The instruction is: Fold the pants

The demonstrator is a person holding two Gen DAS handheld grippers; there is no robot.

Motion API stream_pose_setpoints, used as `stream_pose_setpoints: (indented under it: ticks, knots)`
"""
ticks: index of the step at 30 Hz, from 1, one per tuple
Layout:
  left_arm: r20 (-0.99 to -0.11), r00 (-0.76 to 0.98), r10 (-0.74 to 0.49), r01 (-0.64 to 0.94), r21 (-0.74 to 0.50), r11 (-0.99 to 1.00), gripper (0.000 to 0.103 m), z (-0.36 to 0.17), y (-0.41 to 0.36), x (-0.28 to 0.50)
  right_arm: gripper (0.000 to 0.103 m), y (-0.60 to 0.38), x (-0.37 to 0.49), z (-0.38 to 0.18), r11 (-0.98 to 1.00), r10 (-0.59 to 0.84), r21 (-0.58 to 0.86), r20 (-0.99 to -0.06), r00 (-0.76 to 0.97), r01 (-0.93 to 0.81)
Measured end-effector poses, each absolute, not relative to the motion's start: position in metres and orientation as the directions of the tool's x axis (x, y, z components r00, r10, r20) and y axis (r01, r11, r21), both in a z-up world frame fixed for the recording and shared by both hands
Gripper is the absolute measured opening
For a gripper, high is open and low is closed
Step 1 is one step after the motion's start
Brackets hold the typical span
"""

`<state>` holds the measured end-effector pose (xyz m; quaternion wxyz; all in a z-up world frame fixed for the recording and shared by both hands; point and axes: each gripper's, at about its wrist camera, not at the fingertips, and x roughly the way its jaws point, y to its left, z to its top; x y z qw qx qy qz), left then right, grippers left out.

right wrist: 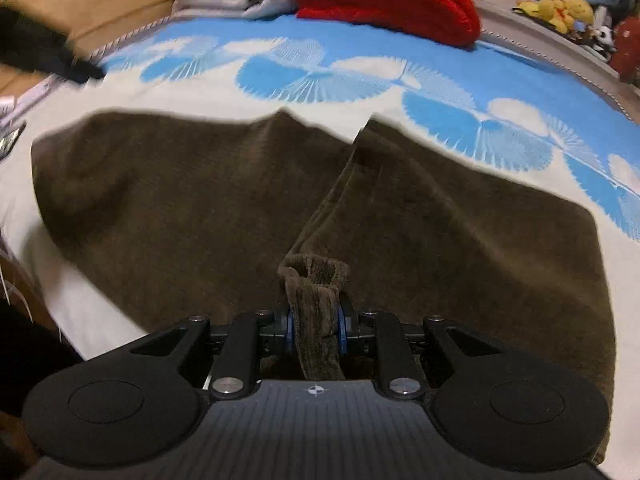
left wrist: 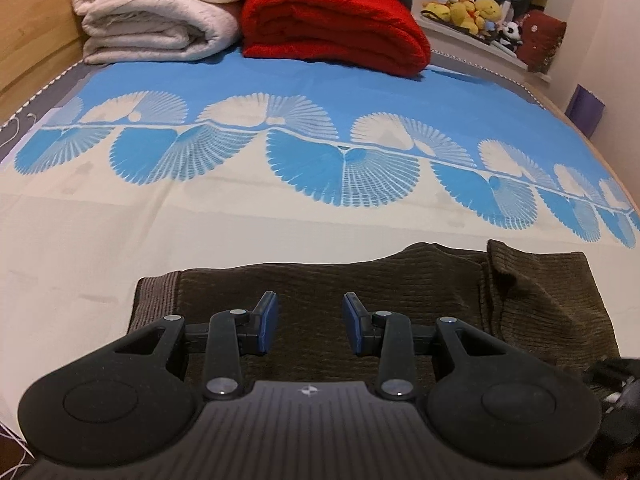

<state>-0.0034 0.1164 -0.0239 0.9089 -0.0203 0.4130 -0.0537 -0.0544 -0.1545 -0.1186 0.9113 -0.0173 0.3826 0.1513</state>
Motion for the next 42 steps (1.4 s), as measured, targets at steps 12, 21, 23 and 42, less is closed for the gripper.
stream_pose_setpoints:
  ticks: [12,21,23,42]
  knots:
    - [-0.762,0.629,-0.154,0.114,-0.105,0.988,0.048,-0.031,0.098,0.002,0.031,-0.132,-0.076,-0.114,0.862,0.373,-0.020,-0.652,0.660,-0.506]
    - [-0.790,0.572,-0.221,0.179,-0.143,0.973,0.049,-0.062,0.065,0.006,0.049,-0.161,-0.075,-0.120,0.865,0.418,0.063,-0.638,0.647,-0.497]
    - [-0.793,0.562,-0.234,0.160,-0.173,0.972,0.049,-0.071,0.063,-0.001,0.049,-0.164,-0.071,-0.122,0.874,0.411,0.075,-0.641,0.648,-0.480]
    - [-0.815,0.508,-0.279,0.187,-0.212,0.959,0.049,-0.093,0.022,0.015,0.024,-0.164,-0.099,-0.121,0.749,0.533,0.065,-0.651,0.541,-0.660]
